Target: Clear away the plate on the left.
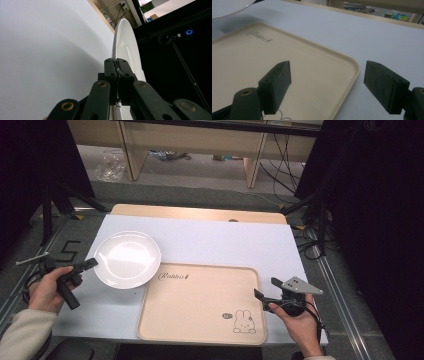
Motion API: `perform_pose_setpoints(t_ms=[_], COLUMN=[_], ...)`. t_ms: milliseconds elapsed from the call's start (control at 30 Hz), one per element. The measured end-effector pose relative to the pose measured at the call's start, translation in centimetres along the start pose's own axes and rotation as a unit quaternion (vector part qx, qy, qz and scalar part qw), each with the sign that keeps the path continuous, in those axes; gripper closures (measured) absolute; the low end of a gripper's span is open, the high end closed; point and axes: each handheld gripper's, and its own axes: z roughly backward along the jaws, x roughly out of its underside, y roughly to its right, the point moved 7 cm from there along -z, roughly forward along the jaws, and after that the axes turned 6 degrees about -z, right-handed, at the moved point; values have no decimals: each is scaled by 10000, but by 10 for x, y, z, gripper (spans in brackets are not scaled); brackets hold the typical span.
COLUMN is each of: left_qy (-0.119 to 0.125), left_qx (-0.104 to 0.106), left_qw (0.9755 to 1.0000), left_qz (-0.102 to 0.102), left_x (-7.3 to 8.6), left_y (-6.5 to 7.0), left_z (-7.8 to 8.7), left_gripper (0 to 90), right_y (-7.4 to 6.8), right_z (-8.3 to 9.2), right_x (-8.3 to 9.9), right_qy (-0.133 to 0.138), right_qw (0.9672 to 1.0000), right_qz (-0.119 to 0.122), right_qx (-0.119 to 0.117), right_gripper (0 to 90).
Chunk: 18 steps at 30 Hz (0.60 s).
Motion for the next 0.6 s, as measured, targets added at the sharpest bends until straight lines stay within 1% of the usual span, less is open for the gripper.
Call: perform_pose_setpoints(t_ms=[100, 133, 233, 300, 367, 467, 500, 567, 600], left_qy=[-6, -55, -65, -97, -87, -135, -147, -173, -214], left_qx=[53, 68, 83, 103, 155, 197, 214, 246, 243], left_qw=[10000, 10000, 9999, 9999, 9998, 9997, 9996, 9995, 9994], left_qz=[27, 29, 61, 78, 95, 80, 133, 125, 121], left_x=[1, 2, 3, 5, 6, 7, 8, 9, 10], left_y=[2, 4, 5, 7, 8, 10, 12, 13, 13], left_z=[-1, -2, -4, -5, -6, -8, -9, -10, -10], left_gripper=[873, 872, 872, 872, 872, 872, 872, 872, 872], right_y=[0, 0, 0, 0, 0, 0, -1, -2, -1], right_z=[0, 0, -1, 1, 1, 1, 1, 0, 0], right_x=[0, 0, 0, 0, 0, 0, 1, 1, 1], right_qy=[-13, -14, 58, -16, -18, -13, -63, -49, -30], right_qw=[10000, 10000, 10000, 10000, 10000, 10000, 9999, 9999, 10000], right_qz=[1, 4, -15, 1, -2, 4, -84, -98, -61], right_qx=[3, 6, -4, 6, 8, 13, -16, -38, -24], right_gripper=[226, 226, 226, 226, 226, 226, 226, 226, 226])
